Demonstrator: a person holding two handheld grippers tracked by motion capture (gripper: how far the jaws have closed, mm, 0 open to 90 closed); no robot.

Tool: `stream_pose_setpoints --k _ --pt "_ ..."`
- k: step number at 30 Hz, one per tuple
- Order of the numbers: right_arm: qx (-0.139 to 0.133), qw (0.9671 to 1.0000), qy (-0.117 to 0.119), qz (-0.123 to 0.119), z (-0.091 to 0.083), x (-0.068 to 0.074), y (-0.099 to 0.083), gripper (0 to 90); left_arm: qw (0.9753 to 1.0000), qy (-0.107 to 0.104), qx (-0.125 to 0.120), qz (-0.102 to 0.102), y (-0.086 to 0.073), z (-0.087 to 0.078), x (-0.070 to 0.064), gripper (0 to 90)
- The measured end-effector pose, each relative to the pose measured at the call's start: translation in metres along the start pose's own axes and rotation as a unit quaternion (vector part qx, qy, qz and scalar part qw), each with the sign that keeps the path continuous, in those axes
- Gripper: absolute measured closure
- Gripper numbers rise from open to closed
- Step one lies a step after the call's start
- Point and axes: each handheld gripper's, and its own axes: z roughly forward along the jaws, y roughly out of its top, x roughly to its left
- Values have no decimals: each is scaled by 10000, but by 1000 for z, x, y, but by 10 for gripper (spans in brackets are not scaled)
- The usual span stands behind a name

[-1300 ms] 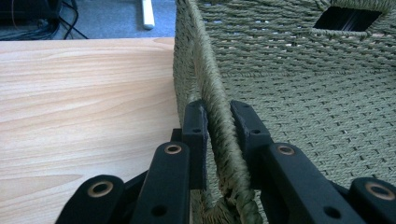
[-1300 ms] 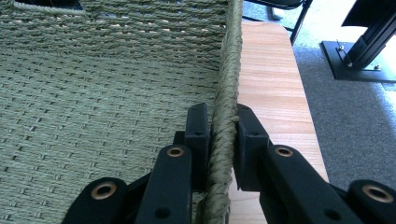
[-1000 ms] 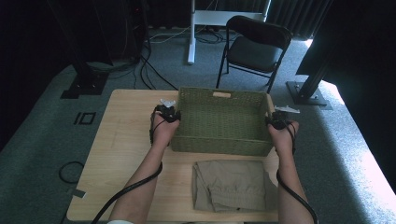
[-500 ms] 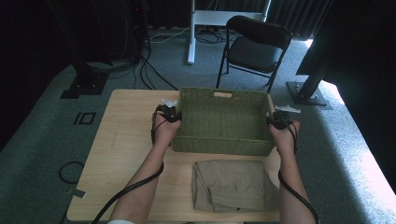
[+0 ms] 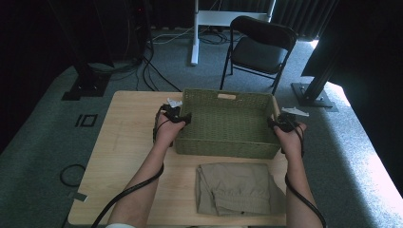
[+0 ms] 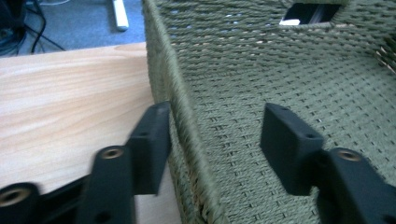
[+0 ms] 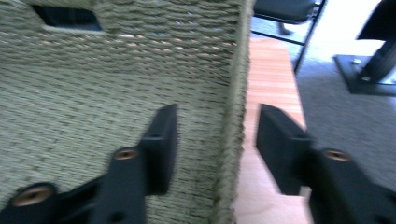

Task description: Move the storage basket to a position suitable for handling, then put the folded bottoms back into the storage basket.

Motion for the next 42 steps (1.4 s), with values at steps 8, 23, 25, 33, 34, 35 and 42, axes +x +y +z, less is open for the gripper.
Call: stream_pose_setpoints --k 8,23,25,33,34,35,42 --pt "-257 9992 212 -210 -3 1 1 197 9989 -119 -350 304 9 -8 3 211" --pt "-511 9962 480 -517 -22 7 10 158 9960 -436 -542 554 11 -29 9 184" --pt "-503 9956 517 -591 -25 9 11 158 9957 -524 -531 554 11 -33 8 184" --pt "-563 9945 592 -648 -36 12 10 157 9934 -761 -587 629 9 -47 4 183" --pt "-571 9945 590 -657 -37 12 10 157 9930 -783 -603 641 9 -49 3 184" --pt "-563 9945 581 -672 -39 12 9 157 9929 -786 -620 642 9 -50 2 183" --pt "-522 9943 681 -636 -46 14 4 157 9909 -958 -609 722 5 -58 -6 183"
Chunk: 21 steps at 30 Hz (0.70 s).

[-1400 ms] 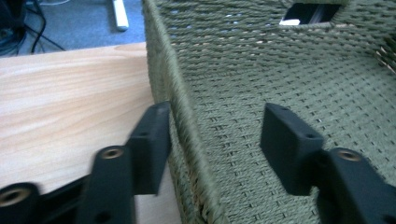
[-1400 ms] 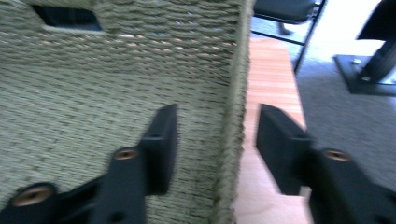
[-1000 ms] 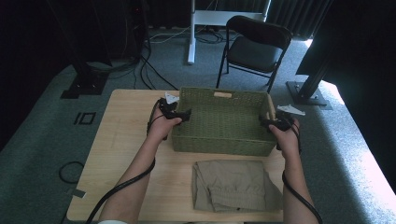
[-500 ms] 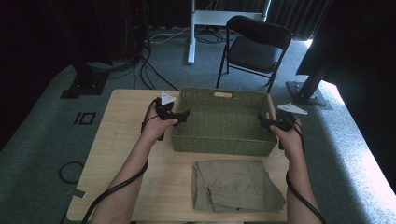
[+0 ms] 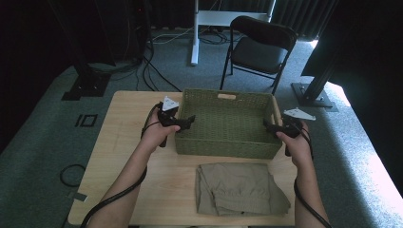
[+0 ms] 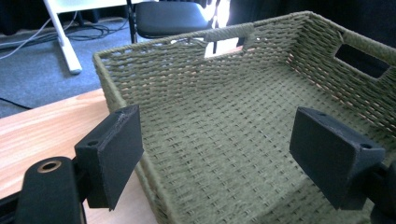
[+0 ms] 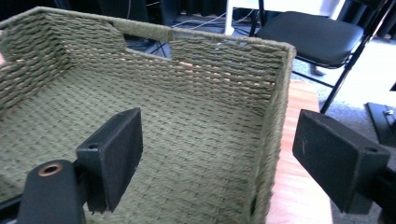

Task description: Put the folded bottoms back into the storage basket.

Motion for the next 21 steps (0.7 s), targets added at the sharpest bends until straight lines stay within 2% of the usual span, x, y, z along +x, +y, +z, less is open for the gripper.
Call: stream_pose_setpoints --k 4,6,9,12,18,21 --pt "2 10000 39 -63 -7 3 -1 157 10000 -57 -9 -3 1 -4 -5 183" --pt "-52 10000 53 -64 -11 5 0 157 9999 -121 21 90 0 -6 -8 184" --pt "-137 9998 123 -111 -17 9 1 157 9996 -248 71 86 -1 -9 -13 183" --pt "-176 9995 197 -177 -23 13 -1 157 9995 -272 138 110 -3 -12 -18 183" --pt "-198 9990 326 -219 -33 21 -8 150 9992 -371 9 129 -5 -17 -27 183" --pt "-226 9989 366 -210 -38 25 -11 149 9988 -438 -6 206 -7 -21 -33 183"
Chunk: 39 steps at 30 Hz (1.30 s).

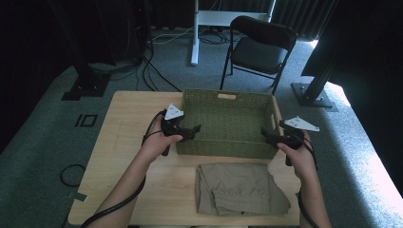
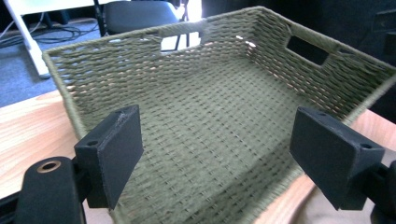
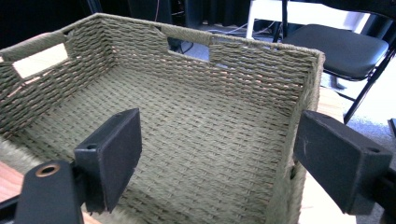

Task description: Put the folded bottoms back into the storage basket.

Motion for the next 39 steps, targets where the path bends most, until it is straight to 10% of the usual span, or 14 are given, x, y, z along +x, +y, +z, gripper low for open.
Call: stream_pose_setpoints --k 39 --pt "119 9988 438 -200 -45 44 -70 140 9973 -701 71 192 -67 -18 -62 171"
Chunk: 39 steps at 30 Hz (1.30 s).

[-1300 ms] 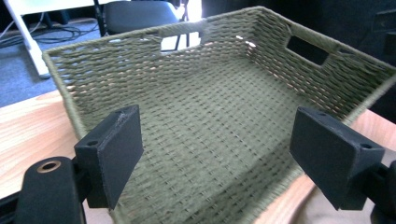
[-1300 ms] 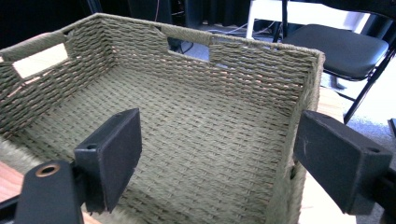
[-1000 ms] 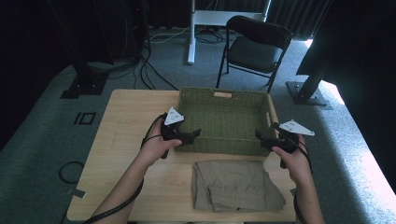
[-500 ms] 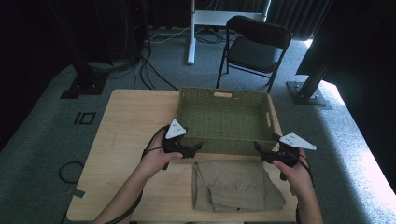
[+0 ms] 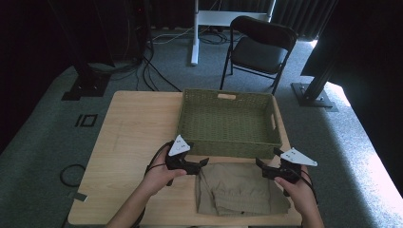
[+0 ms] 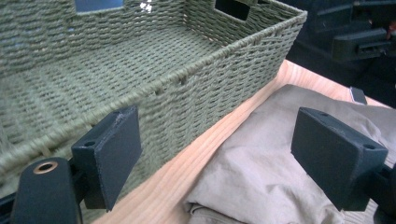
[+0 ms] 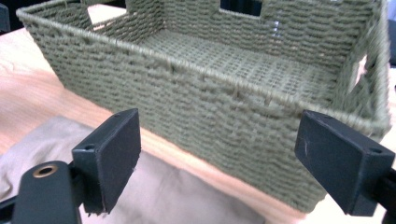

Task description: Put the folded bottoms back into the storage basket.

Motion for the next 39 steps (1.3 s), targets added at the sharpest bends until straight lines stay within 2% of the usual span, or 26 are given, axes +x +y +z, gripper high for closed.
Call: stream_pose_setpoints --k 6,13,16,20,24,29,32,39 --pt "194 9998 42 -5 3 3 -13 132 9996 -62 266 -8 -15 7 -5 170" --pt "406 9992 27 67 8 3 -27 126 9976 -164 675 -32 -31 18 -10 162" --pt "577 9983 60 34 10 4 -35 122 9966 -177 801 -61 -36 23 -14 162" --pt "746 9972 60 50 13 5 -43 120 9954 -156 946 -92 -43 29 -18 162" --pt "899 9959 -24 52 13 4 -50 120 9954 -35 948 -108 -47 34 -21 162" --pt "1094 9939 -40 102 15 3 -58 121 9929 84 1166 -218 -52 39 -19 163" --pt "1235 9922 -67 129 18 2 -62 121 9913 73 1271 -326 -56 42 -18 163" --pt "1397 9900 -84 170 23 0 -68 122 9886 42 1449 -407 -65 51 -20 162"
